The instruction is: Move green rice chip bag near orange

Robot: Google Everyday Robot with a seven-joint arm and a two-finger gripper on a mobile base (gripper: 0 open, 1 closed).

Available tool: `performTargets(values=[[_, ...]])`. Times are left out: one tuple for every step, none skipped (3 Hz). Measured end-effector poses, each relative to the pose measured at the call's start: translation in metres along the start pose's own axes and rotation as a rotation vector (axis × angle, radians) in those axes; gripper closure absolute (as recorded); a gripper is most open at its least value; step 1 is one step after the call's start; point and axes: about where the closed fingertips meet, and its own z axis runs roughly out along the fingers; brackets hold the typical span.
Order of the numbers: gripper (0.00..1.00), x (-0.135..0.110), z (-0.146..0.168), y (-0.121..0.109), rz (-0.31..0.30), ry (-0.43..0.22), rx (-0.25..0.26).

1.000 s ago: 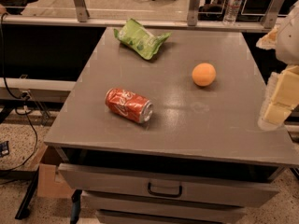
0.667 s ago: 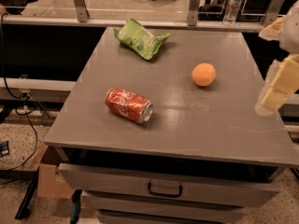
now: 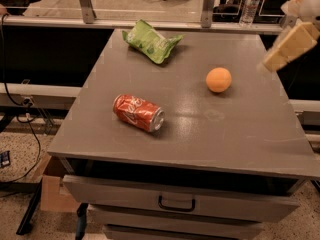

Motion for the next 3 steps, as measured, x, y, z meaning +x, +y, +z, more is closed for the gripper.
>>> performTargets(values=[[0.0, -0.015, 0.015, -0.041, 0.123, -0.132, 0.071], [0.0, -0.024, 0.036, -0.076, 0.21, -0.216, 0.156], [0.0, -0.032, 0.034, -0.095, 0.223, -0.261, 0.221]])
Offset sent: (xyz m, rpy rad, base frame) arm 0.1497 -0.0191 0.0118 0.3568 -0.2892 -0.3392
